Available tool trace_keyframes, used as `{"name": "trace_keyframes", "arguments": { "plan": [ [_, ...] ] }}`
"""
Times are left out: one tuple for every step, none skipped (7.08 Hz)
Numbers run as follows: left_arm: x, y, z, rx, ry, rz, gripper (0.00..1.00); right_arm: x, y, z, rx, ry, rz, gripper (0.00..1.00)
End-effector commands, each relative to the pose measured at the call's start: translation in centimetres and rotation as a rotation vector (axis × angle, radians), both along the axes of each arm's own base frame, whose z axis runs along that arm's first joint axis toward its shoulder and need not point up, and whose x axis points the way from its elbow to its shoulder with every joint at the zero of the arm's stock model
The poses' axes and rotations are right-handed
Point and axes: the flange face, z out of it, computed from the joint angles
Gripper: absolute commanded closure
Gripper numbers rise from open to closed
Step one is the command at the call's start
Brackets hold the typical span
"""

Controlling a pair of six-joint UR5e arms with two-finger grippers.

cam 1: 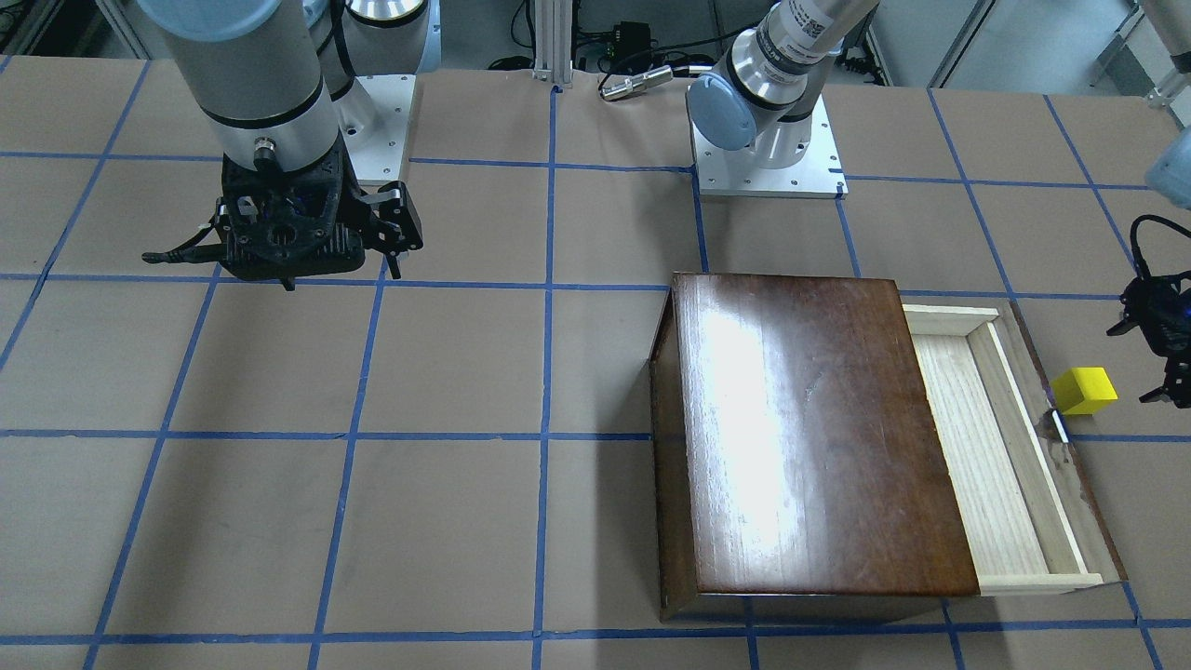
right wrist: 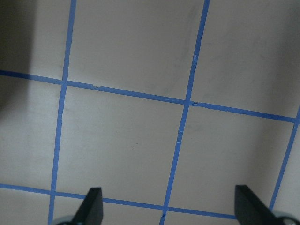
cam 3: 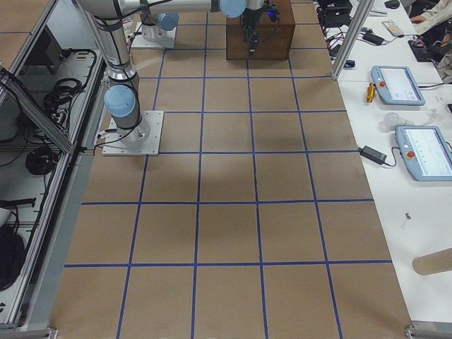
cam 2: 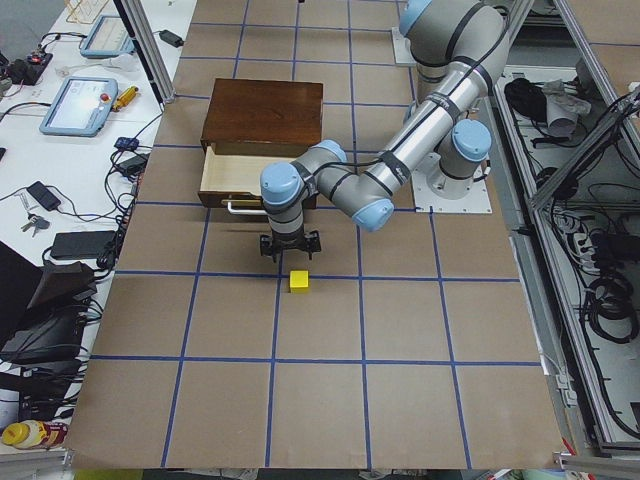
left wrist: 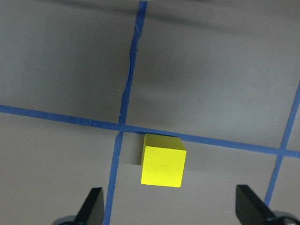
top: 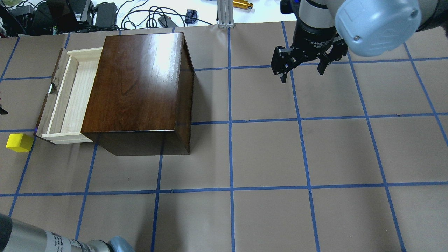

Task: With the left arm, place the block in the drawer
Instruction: 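Lower the left gripper around the yellow cube and close on it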

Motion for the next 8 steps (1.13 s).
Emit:
{"name": "trace_keyframes", "arguments": {
  "plan": [
    [0.6, 0.5, -3.3, 0.005, 0.006, -0.027, 0.0, 0.0, 0.0, 0.0, 0.0, 0.0, 0.0, 0.0],
    [1.3, 0.9, -4.4, 0.016, 0.018, -0.025, 0.0, 0.0, 0.0, 0.0, 0.0, 0.0, -0.001, 0.0],
    [2.2, 1.4, -4.9, 0.02, 0.025, -0.01, 0.0, 0.0, 0.0, 0.0, 0.0, 0.0, 0.0, 0.0],
    [2.6, 1.7, -5.6, 0.027, 0.035, -0.001, 0.0, 0.0, 0.0, 0.0, 0.0, 0.0, -0.001, 0.0],
    [3.4, 2.1, -6.4, 0.03, 0.048, 0.007, 0.0, 0.0, 0.0, 0.0, 0.0, 0.0, 0.0, 0.0],
    [3.7, 2.1, -6.8, 0.024, 0.041, 0.008, 0.0, 0.0, 0.0, 0.0, 0.0, 0.0, 0.0, 0.0],
    [3.5, 2.2, -7.9, 0.036, 0.055, 0.007, 0.0, 0.0, 0.0, 0.0, 0.0, 0.0, 0.0, 0.0],
    [3.2, 2.5, -8.7, 0.019, 0.036, 0.004, 0.0, 0.0, 0.0, 0.0, 0.0, 0.0, -0.001, 0.0]
  ]
}}
